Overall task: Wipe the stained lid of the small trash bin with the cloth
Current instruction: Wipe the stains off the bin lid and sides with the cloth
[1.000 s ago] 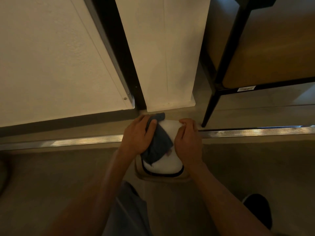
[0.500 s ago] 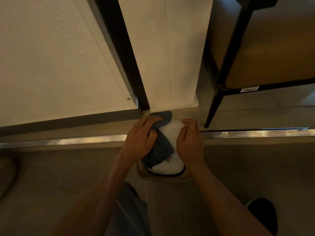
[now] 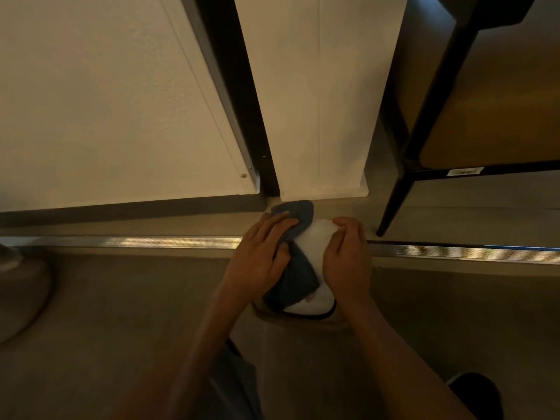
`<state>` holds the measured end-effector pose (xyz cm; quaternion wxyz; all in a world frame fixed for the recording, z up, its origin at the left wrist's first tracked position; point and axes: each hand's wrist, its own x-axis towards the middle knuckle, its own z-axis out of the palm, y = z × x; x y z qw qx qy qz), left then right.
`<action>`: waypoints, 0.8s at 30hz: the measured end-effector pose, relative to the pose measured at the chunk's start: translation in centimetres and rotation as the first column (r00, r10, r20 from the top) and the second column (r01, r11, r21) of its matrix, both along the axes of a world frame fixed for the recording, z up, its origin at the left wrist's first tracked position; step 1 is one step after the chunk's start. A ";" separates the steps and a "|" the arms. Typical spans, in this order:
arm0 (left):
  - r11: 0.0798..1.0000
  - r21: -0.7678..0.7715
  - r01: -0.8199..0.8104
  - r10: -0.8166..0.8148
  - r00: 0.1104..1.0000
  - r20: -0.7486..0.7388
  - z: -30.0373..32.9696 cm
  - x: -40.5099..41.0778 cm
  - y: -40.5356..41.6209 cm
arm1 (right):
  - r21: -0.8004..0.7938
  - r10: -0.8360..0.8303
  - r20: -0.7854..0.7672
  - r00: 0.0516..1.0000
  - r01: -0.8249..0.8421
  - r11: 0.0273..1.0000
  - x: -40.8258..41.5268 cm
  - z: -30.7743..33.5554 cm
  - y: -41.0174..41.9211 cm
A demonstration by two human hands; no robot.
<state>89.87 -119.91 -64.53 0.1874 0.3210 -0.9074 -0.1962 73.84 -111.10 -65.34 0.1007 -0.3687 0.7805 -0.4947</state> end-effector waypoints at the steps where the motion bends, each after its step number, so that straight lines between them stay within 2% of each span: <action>1: 0.995 0.099 -0.022 0.028 0.998 -0.058 -0.2 0.9 0.0 | -0.005 0.010 -0.012 1.000 -0.010 1.000 0.0 -0.1 0.0; 4: 0.926 0.360 -0.111 0.188 0.965 -0.185 0.1 0.6 -0.9 | -0.010 0.023 -0.045 0.999 -0.024 1.000 -0.3 -0.4 0.0; 7: 0.794 0.554 -0.251 0.332 0.942 -0.048 1.4 -2.5 -3.9 | 0.019 0.012 -0.025 1.000 -0.012 1.000 -0.2 -0.5 -0.2; 9: 0.752 0.573 -0.327 0.338 0.937 0.092 1.9 -4.5 -5.4 | 0.037 0.001 -0.017 1.000 -0.001 0.999 -0.3 -0.6 -0.3; 10: 0.748 0.565 -0.349 0.347 0.931 0.116 1.9 -5.0 -5.5 | 0.039 -0.005 -0.014 1.000 0.005 0.999 -0.3 -0.6 -0.3; 12: 0.748 0.569 -0.342 0.397 0.917 0.030 1.5 -4.8 -4.4 | 0.035 -0.012 -0.017 1.000 0.013 0.999 -0.5 -0.7 -0.3; 14: 0.737 0.592 -0.326 0.484 0.866 -0.127 1.2 -3.1 -1.9 | 0.007 0.004 -0.024 1.000 -0.004 1.000 -0.4 -0.7 -0.2; 16: 0.711 0.629 -0.315 0.547 0.809 -0.214 0.4 -1.3 1.1 | -0.003 0.005 -0.024 1.000 -0.005 1.000 -0.4 -0.6 -0.2; 20: 0.689 0.639 -0.342 0.589 0.777 -0.220 -1.6 1.1 6.7 | 0.004 0.003 -0.008 1.000 -0.003 1.000 -0.2 -0.3 -0.1; 24: 0.701 0.619 -0.355 0.562 0.809 -0.172 -1.5 1.4 6.6 | 0.026 0.042 -0.022 0.999 -0.041 0.999 -0.4 -0.1 -0.2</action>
